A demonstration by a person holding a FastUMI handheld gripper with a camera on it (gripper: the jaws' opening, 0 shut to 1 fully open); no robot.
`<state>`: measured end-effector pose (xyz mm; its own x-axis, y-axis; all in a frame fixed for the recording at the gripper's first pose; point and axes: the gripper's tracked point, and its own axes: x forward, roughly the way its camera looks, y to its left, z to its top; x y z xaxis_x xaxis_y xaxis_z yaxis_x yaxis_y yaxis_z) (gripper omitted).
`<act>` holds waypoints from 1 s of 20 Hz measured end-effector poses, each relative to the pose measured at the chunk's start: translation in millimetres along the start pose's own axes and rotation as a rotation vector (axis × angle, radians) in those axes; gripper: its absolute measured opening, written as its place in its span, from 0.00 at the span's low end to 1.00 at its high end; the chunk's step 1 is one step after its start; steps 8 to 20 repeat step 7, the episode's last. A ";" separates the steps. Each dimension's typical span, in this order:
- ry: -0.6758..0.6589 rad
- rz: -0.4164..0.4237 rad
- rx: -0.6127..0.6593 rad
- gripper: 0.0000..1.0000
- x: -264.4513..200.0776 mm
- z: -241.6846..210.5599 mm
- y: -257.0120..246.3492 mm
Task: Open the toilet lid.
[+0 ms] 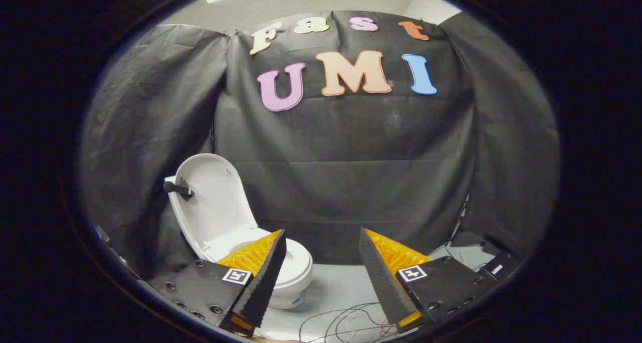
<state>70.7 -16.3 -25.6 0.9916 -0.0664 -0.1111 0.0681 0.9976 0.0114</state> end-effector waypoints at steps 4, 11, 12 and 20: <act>-0.005 0.040 0.006 0.91 -8.1 0.6 9.3; -0.008 0.053 0.013 0.91 -16.3 -1.2 10.9; -0.008 0.053 0.013 0.91 -16.3 -1.2 10.9; -0.008 0.053 0.013 0.91 -16.3 -1.2 10.9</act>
